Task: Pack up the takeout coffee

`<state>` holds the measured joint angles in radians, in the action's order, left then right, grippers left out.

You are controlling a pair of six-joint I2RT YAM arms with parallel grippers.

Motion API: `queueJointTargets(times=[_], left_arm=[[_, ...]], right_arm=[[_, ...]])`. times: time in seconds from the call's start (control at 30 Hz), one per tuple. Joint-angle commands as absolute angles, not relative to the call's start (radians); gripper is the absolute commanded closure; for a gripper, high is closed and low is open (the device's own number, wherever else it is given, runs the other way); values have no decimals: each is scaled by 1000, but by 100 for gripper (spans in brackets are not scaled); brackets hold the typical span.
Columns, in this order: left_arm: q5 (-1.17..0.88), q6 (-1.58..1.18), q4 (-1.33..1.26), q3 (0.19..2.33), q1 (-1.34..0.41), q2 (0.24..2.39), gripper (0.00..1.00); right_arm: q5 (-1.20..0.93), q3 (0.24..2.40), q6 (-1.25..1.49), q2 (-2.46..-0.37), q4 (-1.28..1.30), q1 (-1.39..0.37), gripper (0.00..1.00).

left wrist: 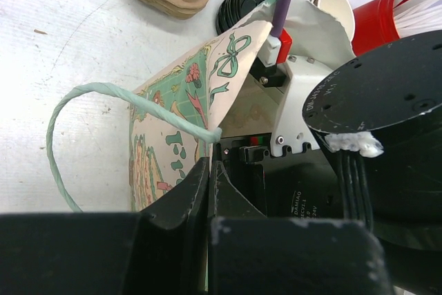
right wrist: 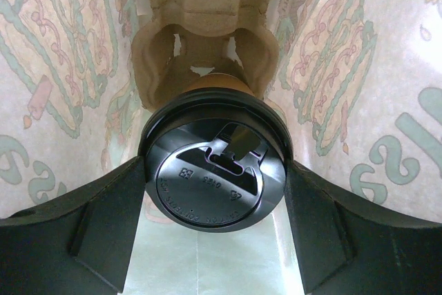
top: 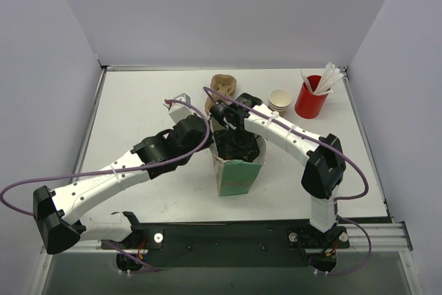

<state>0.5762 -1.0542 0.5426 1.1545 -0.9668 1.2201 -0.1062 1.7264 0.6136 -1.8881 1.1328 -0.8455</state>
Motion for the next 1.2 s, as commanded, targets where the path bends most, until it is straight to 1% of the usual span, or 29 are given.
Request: queueJointTargets(times=[0.0, 0.7, 0.93, 1.17], left_arm=[[606, -1106, 499, 1149, -971, 1197, 100], [595, -1088, 482, 1143, -971, 1187, 100], [588, -1083, 477, 1141, -971, 1184, 100], [583, -1085, 471, 1131, -971, 1172, 100]], right_arm=[[-120, 1706, 634, -1862, 1170, -845, 56], [-68, 1683, 652, -1838, 1123, -845, 57], [-52, 1641, 655, -1818, 1085, -845, 59], [-32, 1605, 657, -1799, 1048, -848, 59]])
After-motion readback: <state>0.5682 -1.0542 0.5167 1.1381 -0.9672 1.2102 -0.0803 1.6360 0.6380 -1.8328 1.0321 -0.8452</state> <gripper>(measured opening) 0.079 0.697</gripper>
